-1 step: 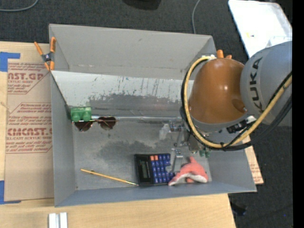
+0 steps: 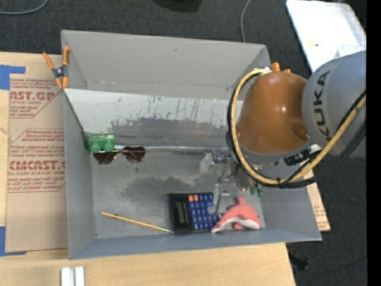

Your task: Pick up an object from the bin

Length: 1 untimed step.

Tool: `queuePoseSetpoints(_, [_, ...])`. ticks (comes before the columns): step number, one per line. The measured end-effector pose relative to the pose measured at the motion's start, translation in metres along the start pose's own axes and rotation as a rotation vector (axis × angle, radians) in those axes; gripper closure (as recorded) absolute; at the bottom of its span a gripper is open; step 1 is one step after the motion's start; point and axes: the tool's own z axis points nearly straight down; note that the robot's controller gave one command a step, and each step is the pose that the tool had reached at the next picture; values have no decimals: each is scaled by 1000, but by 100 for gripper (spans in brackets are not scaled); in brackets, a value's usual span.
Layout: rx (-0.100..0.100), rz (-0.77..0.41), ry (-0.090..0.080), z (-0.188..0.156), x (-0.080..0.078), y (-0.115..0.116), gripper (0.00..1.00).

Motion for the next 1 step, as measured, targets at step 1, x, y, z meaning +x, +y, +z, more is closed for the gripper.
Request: queuePoseSetpoints(1, [-1, 2, -4, 84, -3, 5, 0])
